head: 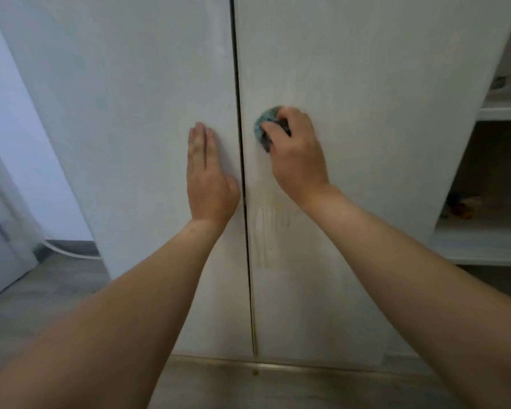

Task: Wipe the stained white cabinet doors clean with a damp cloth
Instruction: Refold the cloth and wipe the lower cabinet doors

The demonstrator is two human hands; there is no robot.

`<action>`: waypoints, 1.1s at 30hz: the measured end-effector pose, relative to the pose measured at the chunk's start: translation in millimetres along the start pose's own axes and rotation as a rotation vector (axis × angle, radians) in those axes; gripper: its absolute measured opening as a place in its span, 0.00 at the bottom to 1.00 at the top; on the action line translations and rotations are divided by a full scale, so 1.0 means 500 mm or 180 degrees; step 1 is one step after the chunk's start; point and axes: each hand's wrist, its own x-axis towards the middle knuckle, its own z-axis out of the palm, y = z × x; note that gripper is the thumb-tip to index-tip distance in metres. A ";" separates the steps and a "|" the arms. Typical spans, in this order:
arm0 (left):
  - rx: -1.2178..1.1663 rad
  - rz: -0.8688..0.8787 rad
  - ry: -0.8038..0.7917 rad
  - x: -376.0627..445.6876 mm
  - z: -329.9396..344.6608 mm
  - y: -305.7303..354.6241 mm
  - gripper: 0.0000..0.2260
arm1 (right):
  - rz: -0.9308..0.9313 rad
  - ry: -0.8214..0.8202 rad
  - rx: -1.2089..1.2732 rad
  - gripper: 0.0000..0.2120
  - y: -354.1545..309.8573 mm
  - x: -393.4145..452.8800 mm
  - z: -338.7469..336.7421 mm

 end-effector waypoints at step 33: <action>-0.1364 -0.0786 -0.0565 -0.104 0.035 0.170 0.14 | 0.1490 -0.0347 0.0962 0.15 -0.029 -0.204 -0.049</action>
